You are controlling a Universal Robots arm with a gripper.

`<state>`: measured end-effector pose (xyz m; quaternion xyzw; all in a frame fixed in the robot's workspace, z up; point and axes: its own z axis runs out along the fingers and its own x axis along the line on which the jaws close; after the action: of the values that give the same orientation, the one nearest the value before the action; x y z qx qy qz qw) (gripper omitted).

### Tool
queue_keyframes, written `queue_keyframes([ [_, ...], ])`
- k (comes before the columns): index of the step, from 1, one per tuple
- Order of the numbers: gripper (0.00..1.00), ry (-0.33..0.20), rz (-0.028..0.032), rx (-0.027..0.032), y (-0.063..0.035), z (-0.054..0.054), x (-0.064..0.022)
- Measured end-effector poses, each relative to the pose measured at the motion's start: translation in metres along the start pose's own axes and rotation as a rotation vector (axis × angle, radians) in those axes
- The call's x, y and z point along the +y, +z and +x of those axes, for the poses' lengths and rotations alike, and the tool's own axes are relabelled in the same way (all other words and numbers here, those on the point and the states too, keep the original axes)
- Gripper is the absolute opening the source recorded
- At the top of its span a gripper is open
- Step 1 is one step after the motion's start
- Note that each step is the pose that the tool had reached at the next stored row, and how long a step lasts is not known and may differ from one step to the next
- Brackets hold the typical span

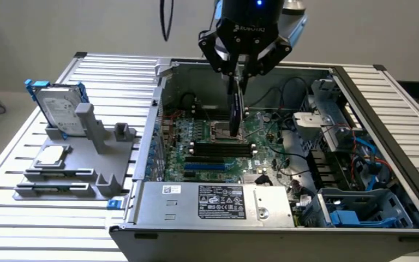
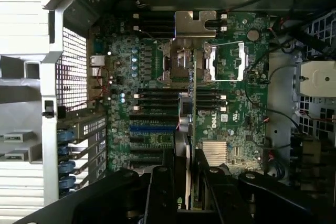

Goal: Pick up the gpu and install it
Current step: 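Pick up the gpu and move the gpu toward the slot, then insert the gpu into the slot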

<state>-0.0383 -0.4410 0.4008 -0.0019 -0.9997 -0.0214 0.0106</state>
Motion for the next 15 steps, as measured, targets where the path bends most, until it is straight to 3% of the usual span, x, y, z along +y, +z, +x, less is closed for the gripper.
queue_keyframes([
  [2,0.26,0.000,0.0001,-0.0001,0.0026,-0.0059,0.0012],
  [15,0.26,0.000,-0.0001,0.0001,0.0026,-0.0059,0.0012],
])
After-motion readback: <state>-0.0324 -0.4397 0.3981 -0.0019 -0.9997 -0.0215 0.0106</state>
